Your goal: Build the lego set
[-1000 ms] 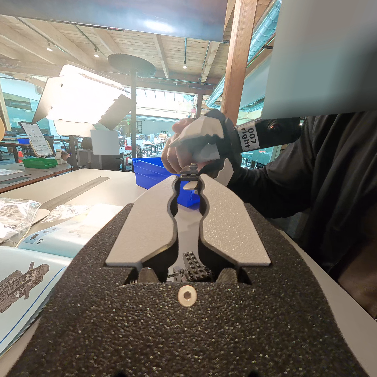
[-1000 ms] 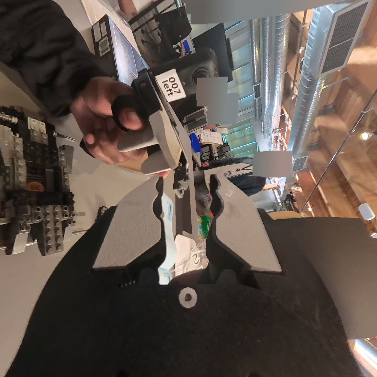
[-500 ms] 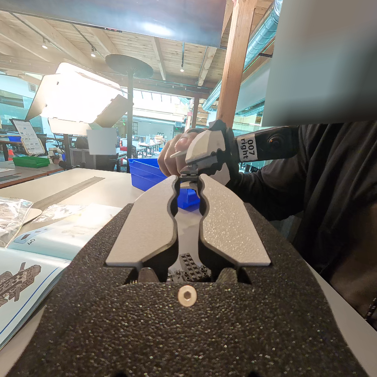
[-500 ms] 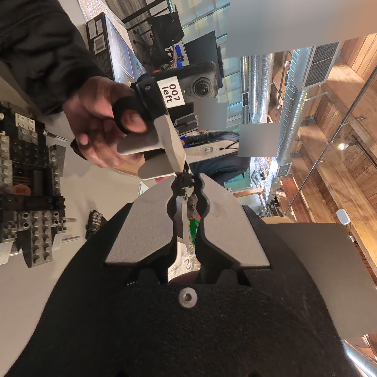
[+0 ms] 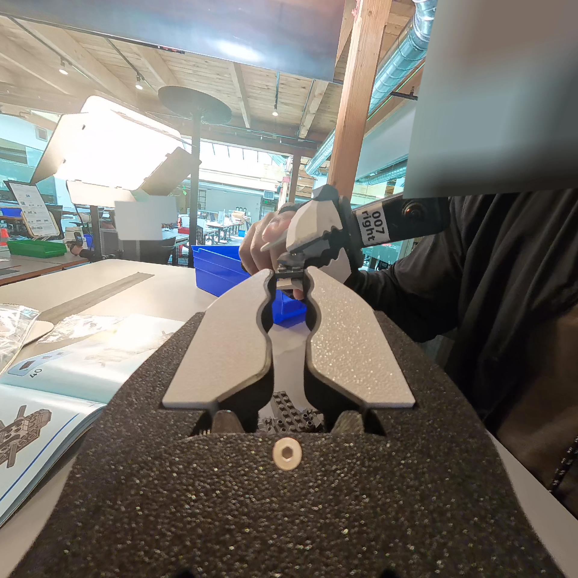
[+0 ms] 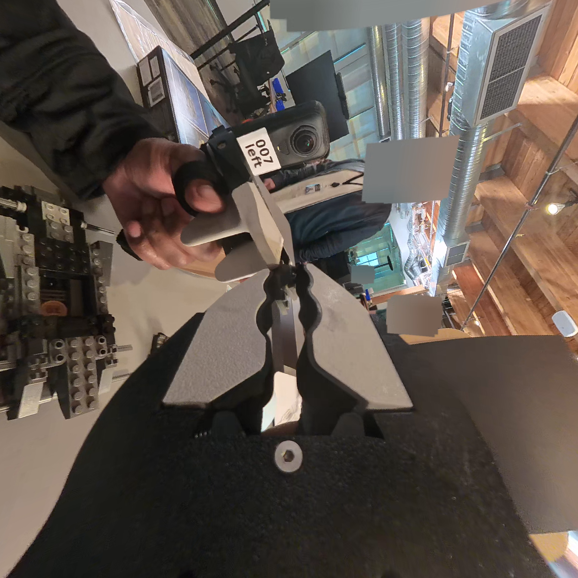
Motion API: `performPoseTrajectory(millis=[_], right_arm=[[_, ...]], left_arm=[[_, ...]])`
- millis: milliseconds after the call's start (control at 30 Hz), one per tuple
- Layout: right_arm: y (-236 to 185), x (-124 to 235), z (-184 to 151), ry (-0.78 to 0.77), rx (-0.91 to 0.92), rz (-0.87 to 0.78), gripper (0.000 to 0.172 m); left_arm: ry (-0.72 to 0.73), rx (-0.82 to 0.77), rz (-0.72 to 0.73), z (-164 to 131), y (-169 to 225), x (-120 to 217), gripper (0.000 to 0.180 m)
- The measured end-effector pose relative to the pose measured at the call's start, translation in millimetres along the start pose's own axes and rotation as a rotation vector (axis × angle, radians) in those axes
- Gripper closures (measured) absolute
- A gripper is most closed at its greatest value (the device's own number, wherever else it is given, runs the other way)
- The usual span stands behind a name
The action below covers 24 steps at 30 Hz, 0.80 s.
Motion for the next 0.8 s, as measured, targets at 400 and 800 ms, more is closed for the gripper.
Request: performPoseTrajectory(millis=[400, 800], right_arm=[[0.3, 2.8, 3.5, 0.014, 0.034, -0.028, 0.158], [-0.1, 2.5, 6.0, 0.016, 0.058, -0.07, 0.157]], left_arm=[[-0.006, -0.032, -0.009, 1.0, 4.4, -2.2, 0.164], [-0.004, -0.056, -0.013, 3.6, 8.1, -1.8, 0.164]])
Point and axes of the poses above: each gripper's, where its closed fingertips meet, x back along the fingers, z out of its top, y = z × x across the jaws, the point moved 7 cm from there along x, back along the fingers, and after that the axes turned 15 degrees about x, right-handed, at the moved point
